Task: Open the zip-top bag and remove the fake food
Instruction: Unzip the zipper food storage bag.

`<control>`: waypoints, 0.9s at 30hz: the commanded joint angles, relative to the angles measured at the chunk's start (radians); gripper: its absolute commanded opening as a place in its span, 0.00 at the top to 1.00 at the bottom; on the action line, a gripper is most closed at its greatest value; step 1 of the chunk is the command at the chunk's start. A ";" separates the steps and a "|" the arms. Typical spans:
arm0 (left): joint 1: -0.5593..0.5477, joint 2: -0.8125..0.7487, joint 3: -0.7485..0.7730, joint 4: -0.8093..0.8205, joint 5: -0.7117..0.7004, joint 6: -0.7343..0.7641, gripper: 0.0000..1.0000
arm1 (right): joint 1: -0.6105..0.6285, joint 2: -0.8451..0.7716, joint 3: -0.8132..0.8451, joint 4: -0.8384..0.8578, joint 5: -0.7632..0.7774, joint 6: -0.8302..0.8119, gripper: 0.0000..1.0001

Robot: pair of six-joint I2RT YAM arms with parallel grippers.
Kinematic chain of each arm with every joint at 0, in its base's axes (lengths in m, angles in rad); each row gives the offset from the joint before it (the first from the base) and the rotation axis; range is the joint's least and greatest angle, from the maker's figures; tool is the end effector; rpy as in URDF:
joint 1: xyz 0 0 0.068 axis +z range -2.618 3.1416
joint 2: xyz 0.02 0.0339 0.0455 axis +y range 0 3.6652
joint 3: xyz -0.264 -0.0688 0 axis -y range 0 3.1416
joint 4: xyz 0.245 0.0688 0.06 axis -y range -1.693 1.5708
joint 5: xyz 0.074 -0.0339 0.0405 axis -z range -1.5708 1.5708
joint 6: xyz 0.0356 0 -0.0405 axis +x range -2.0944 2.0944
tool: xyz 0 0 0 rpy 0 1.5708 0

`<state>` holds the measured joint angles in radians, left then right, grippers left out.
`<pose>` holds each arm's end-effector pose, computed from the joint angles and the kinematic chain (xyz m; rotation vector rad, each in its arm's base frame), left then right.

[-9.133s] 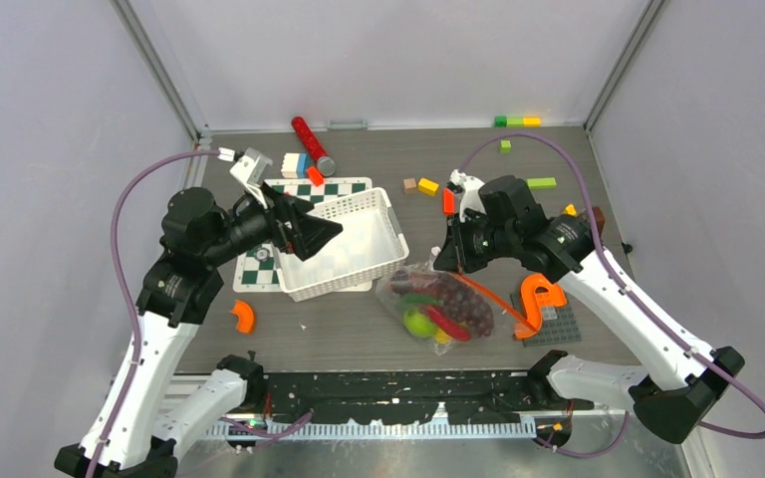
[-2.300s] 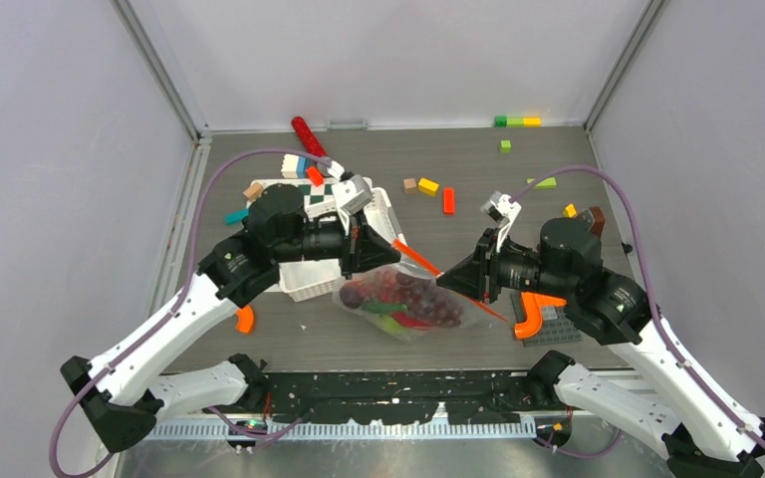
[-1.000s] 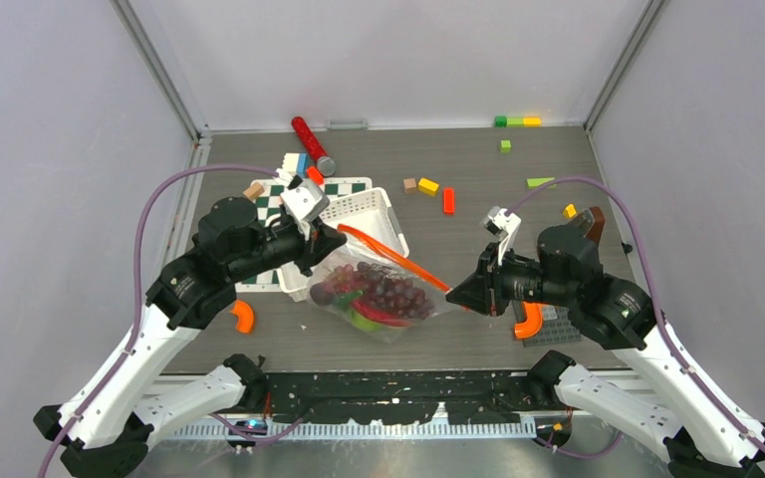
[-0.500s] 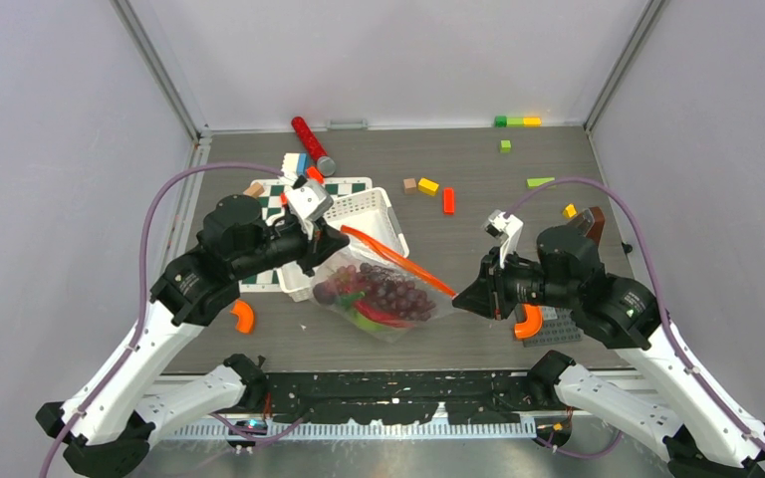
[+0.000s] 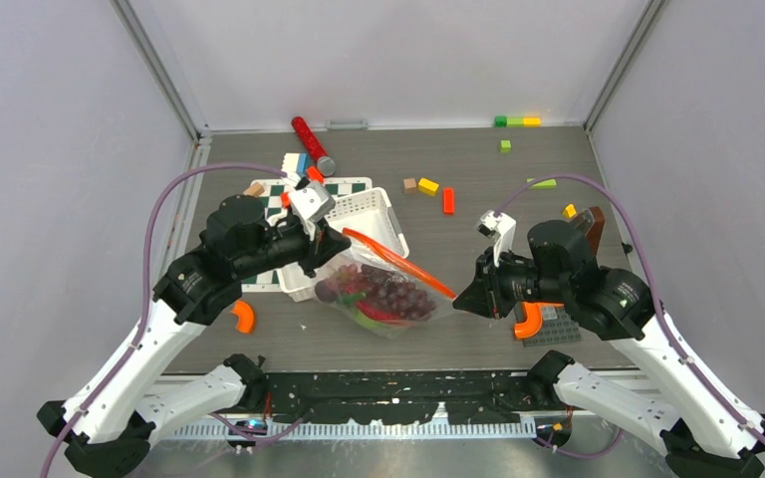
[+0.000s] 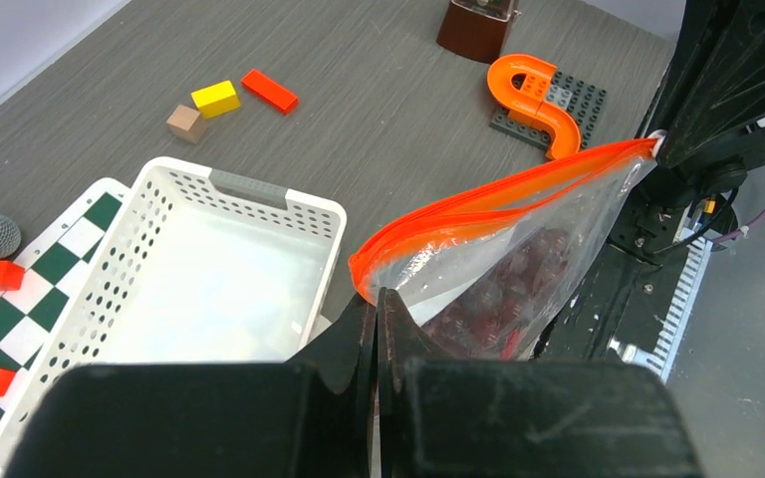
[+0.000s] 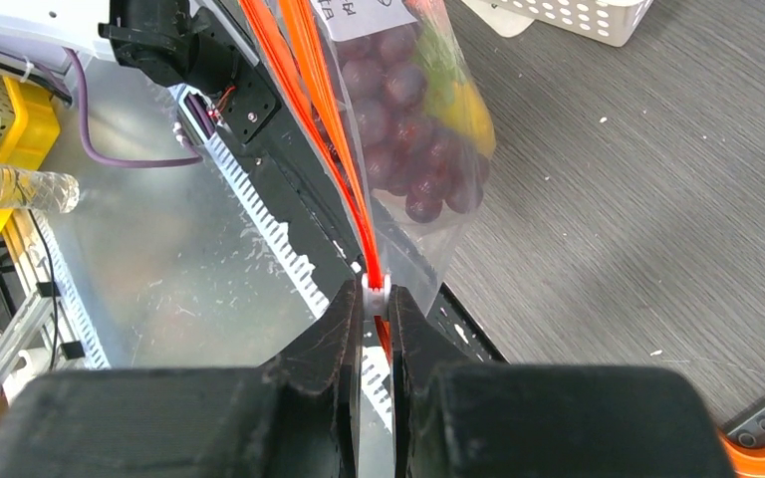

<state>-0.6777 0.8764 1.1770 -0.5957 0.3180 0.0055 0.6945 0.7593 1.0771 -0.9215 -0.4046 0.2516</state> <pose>0.1258 -0.1156 0.4149 0.8526 1.7213 -0.7551 0.0912 0.0942 0.3682 -0.7386 2.1653 0.9595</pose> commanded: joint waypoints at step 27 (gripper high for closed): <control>0.010 0.080 -0.099 0.407 0.486 -0.249 1.00 | 0.000 0.068 0.057 0.186 0.031 0.007 0.37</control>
<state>-0.6674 0.9833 1.0687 -0.3168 0.7204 -0.2245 0.6945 0.8356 1.1130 -0.8265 -0.4194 0.2440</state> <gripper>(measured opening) 0.009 0.647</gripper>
